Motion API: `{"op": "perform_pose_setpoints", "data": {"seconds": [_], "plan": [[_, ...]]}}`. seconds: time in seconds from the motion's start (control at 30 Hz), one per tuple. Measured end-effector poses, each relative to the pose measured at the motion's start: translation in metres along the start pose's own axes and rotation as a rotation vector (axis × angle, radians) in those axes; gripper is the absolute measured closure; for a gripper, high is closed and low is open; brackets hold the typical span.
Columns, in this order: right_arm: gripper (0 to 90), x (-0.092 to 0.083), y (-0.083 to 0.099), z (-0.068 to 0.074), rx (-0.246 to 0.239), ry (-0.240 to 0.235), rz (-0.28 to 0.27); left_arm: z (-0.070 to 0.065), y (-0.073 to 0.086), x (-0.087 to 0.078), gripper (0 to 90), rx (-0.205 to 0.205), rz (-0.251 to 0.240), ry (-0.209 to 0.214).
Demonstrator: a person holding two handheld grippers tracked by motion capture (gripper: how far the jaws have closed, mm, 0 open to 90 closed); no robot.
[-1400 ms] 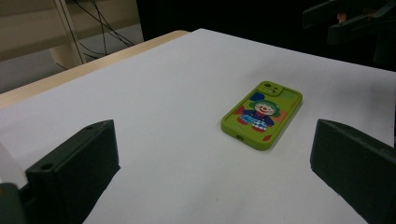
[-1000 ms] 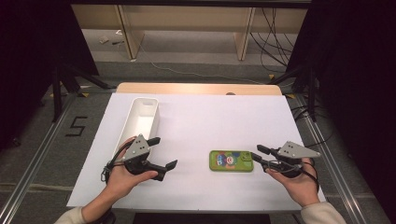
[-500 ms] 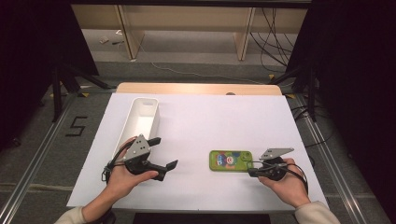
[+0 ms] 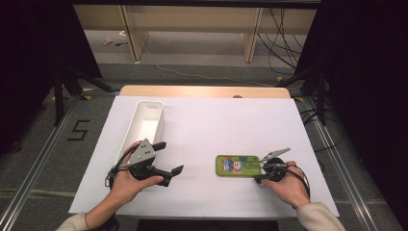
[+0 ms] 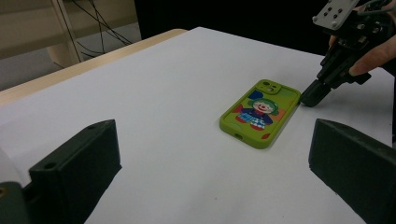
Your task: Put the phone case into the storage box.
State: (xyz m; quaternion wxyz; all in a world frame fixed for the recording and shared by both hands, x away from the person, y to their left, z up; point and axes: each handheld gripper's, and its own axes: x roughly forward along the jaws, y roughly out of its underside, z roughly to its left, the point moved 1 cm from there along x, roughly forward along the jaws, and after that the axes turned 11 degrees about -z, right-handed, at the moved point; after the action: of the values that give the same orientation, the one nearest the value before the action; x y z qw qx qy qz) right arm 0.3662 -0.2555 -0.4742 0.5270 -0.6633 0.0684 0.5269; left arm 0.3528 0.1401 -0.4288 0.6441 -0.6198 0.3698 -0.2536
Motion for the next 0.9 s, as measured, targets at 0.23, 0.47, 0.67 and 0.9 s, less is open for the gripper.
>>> {"op": "perform_pose_setpoints", "data": {"seconds": [0.23,0.47,0.67,0.9], "plan": [[90.0,0.002,-0.004,-0.008,0.026,0.038,-0.008,0.0,0.0,0.0,1.6,-0.001,0.001,0.001],[90.0,0.01,-0.016,-0.02,0.035,0.075,-0.017,0.0,0.0,0.0,1.6,-0.001,0.0,0.001],[90.0,0.021,-0.032,-0.028,0.034,0.097,-0.03,0.0,0.0,0.0,1.6,-0.002,0.0,0.001],[90.0,0.035,-0.053,-0.032,0.031,0.116,-0.062,0.0,0.0,0.0,1.6,-0.003,0.0,0.001]]}}
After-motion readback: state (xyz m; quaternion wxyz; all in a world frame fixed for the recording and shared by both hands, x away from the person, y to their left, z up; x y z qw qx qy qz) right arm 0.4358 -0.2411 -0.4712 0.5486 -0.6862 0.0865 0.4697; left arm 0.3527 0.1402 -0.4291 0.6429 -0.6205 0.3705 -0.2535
